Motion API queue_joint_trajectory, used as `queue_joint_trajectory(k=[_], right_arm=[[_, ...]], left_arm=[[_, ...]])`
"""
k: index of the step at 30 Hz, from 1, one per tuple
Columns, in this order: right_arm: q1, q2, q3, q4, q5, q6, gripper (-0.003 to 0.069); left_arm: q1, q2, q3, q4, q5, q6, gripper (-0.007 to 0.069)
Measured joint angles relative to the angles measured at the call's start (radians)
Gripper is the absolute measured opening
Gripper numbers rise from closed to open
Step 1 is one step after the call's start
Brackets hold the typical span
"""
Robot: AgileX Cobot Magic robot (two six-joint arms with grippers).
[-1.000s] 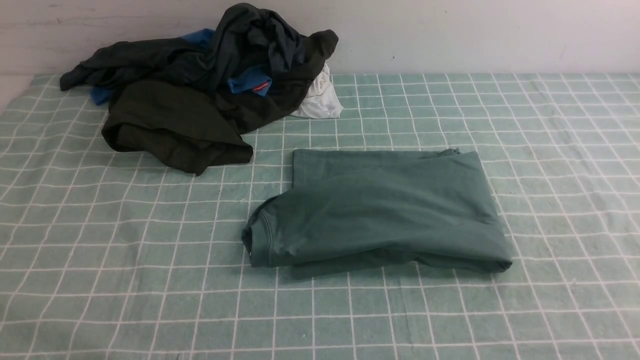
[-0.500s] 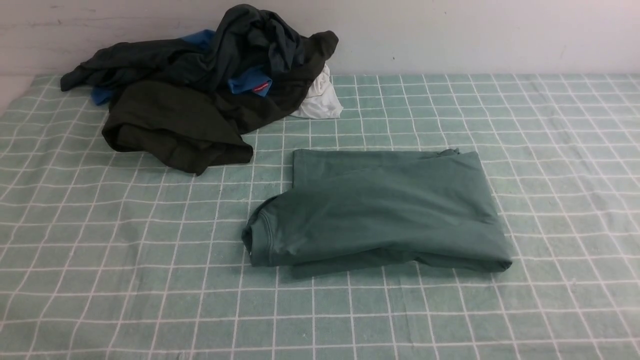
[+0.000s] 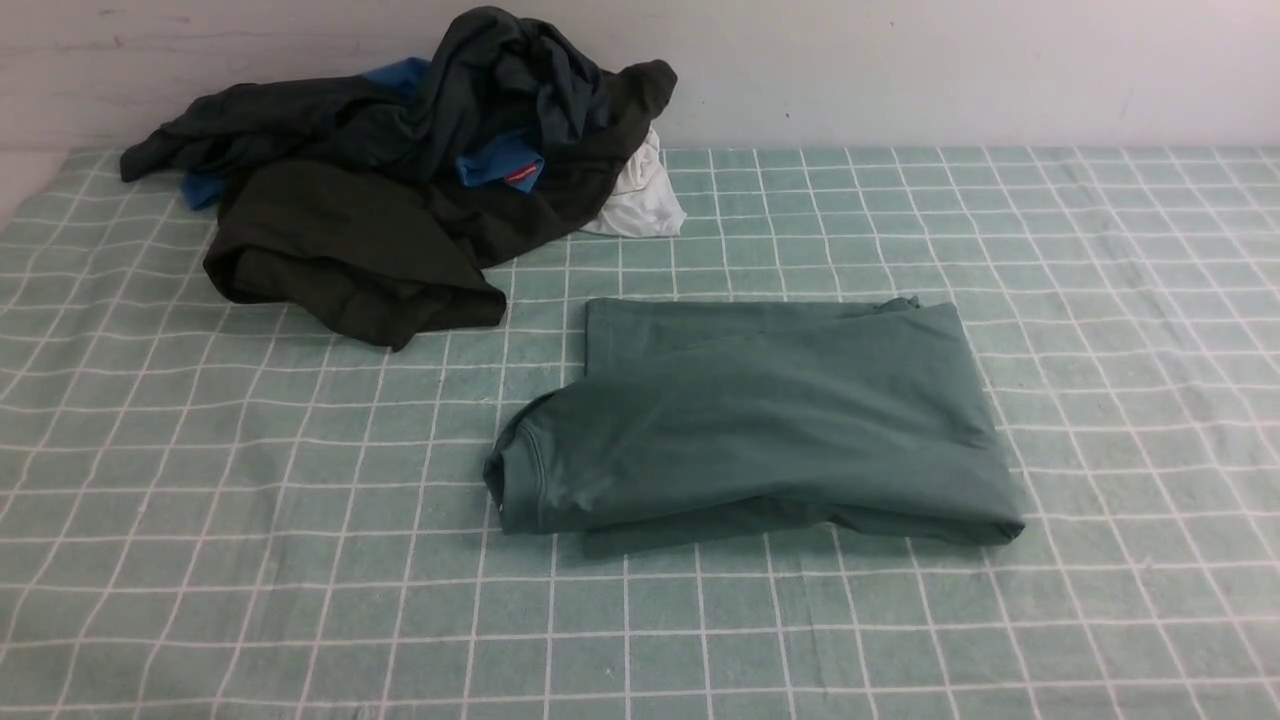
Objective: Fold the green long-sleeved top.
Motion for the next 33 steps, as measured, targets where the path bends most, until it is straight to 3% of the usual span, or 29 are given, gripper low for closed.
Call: queue_joint_trajectory(k=[28,30,33], right_arm=[[0.000,0.000,0.000,0.000,0.000,0.001,-0.0013],[0.000,0.000,0.000,0.000,0.000,0.001,-0.0013],[0.000,0.000,0.000,0.000,0.000,0.001,-0.0013]], left_arm=[[0.000,0.000,0.004,0.013,-0.011,0.000,-0.0003],[0.001,0.000,0.027,0.008,-0.059,0.000,-0.0003],[0.028,0.000,0.135,-0.026,-0.261,0.003,-0.0003]])
